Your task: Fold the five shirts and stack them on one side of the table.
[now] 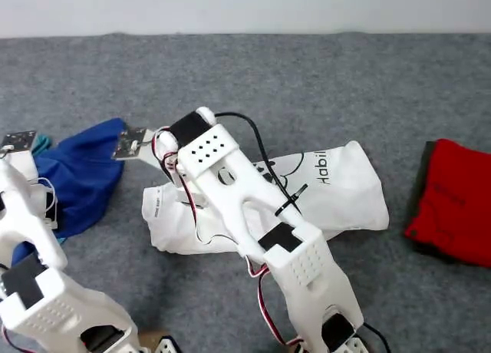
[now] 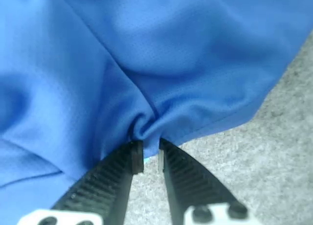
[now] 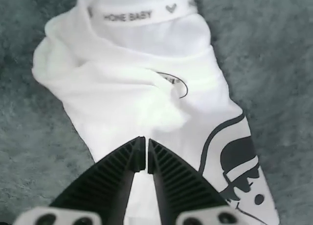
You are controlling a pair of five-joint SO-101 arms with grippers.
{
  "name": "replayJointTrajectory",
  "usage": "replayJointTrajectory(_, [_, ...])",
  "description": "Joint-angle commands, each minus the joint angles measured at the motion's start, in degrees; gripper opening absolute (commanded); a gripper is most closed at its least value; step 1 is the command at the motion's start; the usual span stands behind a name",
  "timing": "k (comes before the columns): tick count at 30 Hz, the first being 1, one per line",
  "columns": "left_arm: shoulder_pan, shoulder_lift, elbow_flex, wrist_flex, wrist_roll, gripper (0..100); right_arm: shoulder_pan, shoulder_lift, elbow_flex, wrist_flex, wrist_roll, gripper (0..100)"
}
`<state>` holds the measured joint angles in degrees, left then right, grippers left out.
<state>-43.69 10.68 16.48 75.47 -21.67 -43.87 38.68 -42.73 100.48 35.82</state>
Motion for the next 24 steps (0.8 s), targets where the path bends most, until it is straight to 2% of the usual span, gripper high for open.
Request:
replayJointTrajectory(1, [0.09, -0.35, -1.89, -0.97, -0.62, 7, -2.07, -3.82, -1.93, 2.59, -1.93, 0.9])
replayJointTrajectory(4, [0.18, -0.35, -1.89, -1.05, -0.62, 7, -2.51, -3.21, 0.7, 2.24, -1.41, 0.9])
replayJointTrajectory(9, [0.18, -0.35, -1.89, -1.14, -0.62, 7, 1.27, 4.44, 1.05, 0.22, 5.98, 0.9])
replayJointTrajectory(13, [0.18, -0.35, -1.89, -1.14, -0.62, 7, 3.91, 9.45, -7.56, -2.33, 9.14, 0.9])
replayJointTrajectory(17, [0.18, -0.35, -1.89, -0.97, -0.62, 7, 3.03, 13.14, -18.64, -3.74, 9.23, 0.9])
replayJointTrajectory(24, [0.0, -0.44, -1.89, -0.79, -0.62, 7, -0.66, 16.66, -28.48, 2.68, 8.79, 0.9])
